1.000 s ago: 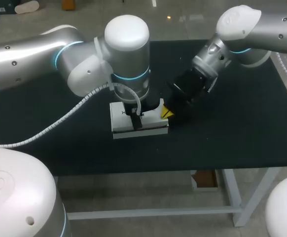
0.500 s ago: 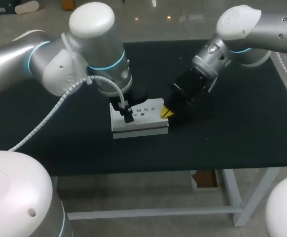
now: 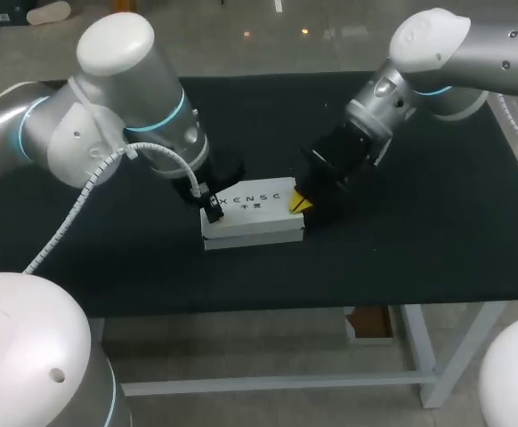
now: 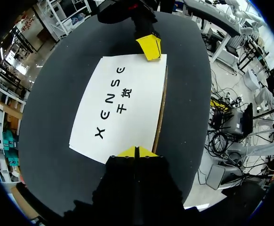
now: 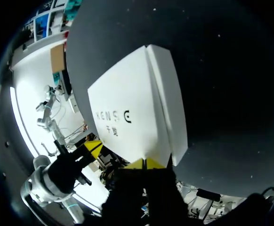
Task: Assemble the packaging by folding the flat box into shape, placing the metal phone stand inside, and closing the box properly
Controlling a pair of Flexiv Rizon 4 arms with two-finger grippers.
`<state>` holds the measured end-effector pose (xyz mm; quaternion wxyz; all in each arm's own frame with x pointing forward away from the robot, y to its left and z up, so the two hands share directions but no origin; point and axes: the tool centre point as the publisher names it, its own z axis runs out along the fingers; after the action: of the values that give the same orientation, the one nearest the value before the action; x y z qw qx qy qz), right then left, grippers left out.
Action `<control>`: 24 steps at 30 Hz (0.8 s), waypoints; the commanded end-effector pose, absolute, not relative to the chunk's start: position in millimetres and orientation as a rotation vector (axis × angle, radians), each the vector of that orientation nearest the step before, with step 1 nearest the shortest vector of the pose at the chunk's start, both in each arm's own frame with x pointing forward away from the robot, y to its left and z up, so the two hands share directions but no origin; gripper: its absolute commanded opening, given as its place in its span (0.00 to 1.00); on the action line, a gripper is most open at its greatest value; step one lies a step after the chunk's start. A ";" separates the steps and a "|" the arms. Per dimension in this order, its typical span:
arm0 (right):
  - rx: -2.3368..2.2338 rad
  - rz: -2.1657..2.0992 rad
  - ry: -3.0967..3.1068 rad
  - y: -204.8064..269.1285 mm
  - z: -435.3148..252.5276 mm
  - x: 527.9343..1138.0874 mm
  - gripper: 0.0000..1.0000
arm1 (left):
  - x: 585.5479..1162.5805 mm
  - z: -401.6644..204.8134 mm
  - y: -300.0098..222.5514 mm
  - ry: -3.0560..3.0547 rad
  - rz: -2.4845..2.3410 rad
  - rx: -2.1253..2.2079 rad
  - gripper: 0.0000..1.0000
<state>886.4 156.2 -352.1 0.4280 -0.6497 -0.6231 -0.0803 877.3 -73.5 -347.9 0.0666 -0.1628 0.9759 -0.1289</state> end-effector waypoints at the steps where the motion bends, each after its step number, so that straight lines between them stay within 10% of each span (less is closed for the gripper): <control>1: -1.621 -0.194 -1.557 156.9 -352.3 887.2 0.00 | 881.0 -352.8 -75.8 2.953 -0.386 -0.493 0.00; 24: -1.625 -0.176 -1.536 157.8 -364.8 885.7 0.00 | 878.0 -367.2 -75.3 2.984 -0.377 -0.508 0.00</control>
<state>883.8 157.2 -358.8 0.4315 -0.6540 -0.6169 -0.0738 875.4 -73.5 -362.9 0.0466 -0.1656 0.9771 -0.1252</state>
